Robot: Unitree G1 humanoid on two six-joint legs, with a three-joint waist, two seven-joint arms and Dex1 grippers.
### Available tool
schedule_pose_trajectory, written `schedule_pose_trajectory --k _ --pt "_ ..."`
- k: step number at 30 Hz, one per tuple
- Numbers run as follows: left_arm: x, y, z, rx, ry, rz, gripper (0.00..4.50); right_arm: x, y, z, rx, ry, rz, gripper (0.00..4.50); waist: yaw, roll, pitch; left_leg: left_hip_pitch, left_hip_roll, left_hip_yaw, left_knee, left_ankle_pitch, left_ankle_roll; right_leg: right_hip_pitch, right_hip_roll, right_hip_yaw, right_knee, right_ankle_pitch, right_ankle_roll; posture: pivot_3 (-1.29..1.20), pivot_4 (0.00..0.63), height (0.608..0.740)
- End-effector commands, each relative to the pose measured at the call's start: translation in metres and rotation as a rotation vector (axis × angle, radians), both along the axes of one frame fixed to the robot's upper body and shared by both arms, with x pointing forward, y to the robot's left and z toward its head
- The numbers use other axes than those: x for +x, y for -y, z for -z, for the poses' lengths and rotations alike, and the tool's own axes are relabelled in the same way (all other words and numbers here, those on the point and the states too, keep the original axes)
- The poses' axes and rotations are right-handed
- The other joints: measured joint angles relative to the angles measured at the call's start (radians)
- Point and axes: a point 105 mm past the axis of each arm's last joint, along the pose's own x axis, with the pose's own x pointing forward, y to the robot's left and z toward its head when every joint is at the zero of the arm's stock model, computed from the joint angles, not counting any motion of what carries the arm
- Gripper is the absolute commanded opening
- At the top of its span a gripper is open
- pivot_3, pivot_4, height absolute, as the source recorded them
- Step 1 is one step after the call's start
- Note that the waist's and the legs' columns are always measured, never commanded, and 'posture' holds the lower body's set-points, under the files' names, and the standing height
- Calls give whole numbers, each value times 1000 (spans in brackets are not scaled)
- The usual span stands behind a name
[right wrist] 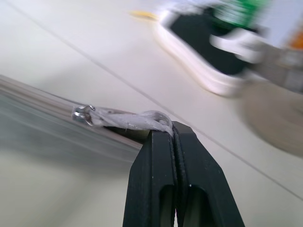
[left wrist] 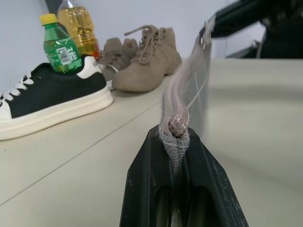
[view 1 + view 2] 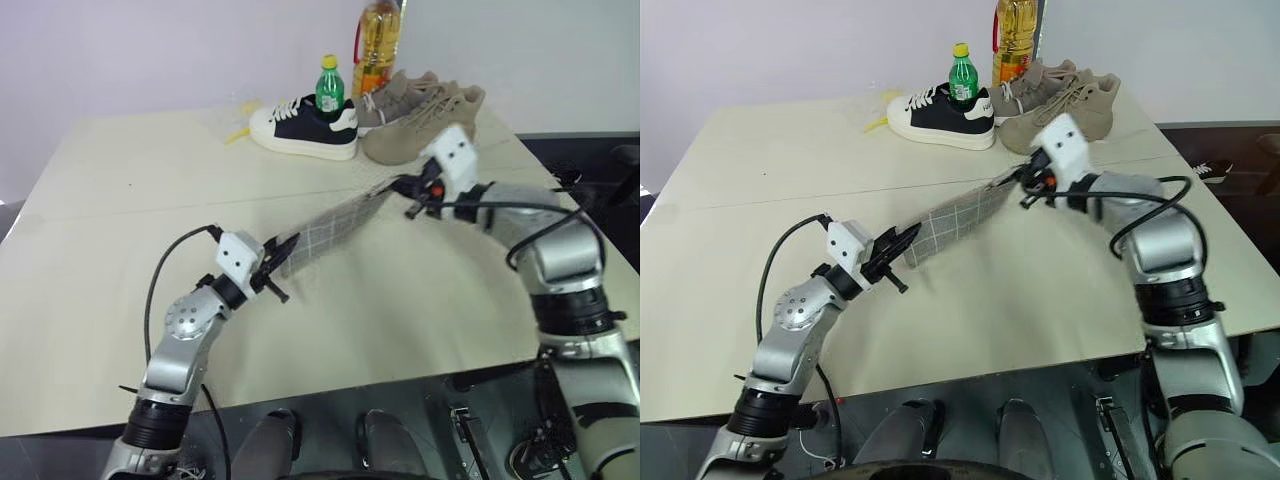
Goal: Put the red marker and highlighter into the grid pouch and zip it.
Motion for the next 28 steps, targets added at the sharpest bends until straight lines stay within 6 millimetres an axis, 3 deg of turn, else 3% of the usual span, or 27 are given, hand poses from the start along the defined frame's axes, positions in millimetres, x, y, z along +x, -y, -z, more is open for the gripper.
schedule_pose_trajectory --k 1,3,6,8,9,10,12,14,17,20,25,28 --pt "-8 -7 -10 21 49 14 0 10 39 -23 -28 76 144 15 -2 0 0 0 0 1 0 0 0 0 0 0 0 0 0 0 150 740" --pt "-10 -7 -8 36 42 20 0 9 42 -16 -45 50 140 15 -3 0 0 0 1 1 0 0 0 0 0 0 0 0 0 0 150 740" --pt "-13 -7 -5 7 -18 41 0 -3 31 3 -131 6 21 15 -1 0 0 0 1 1 0 0 0 0 0 0 0 0 0 0 150 740" --pt "-15 -7 -4 -13 -51 50 723 -8 28 11 -143 -21 -16 0 1 0 0 0 1 1 0 0 1 0 0 0 -1 0 0 0 150 740" --pt "-18 -8 -5 -27 -76 57 1043 -15 27 22 -181 -50 -60 587 3 0 0 0 1 1 0 0 1 0 0 0 -1 0 0 0 150 740" --pt "-20 -11 -2 -28 -107 48 1468 -24 28 34 -224 -82 -105 838 4 0 0 -1 1 1 0 0 1 0 0 0 -1 0 0 0 150 740" --pt "-27 -21 7 1 -190 17 2509 -38 34 56 -309 -126 -163 1793 2 -1 0 -1 0 0 0 -1 1 0 0 0 -2 0 0 0 150 740" --pt "-33 -28 15 26 -253 -7 3510 -43 40 64 -348 -128 -172 2817 -2 1 1 0 1 0 0 -1 2 1 0 0 -2 0 0 0 150 740" --pt "-51 -53 28 -32 -395 -70 3510 -53 47 70 -297 -139 -181 2817 -15 2 2 0 2 4 0 -1 2 0 0 2 -1 0 0 0 150 740" --pt "-58 -84 32 -45 -409 -224 3510 -58 59 73 -287 -120 -157 2817 -18 2 2 1 4 4 0 -1 2 0 0 2 -1 -2 -2 0 150 740" --pt "-60 -121 39 -27 -429 -395 3510 -47 72 65 -156 -54 -65 2817 -3 0 2 1 4 5 2 -1 2 2 0 2 -2 -2 -4 0 150 740" --pt "-58 -132 36 -35 -390 -437 3510 -40 74 63 -65 -33 -25 2817 1 0 2 1 4 6 2 -1 2 2 0 3 -2 -2 -5 0 150 740"
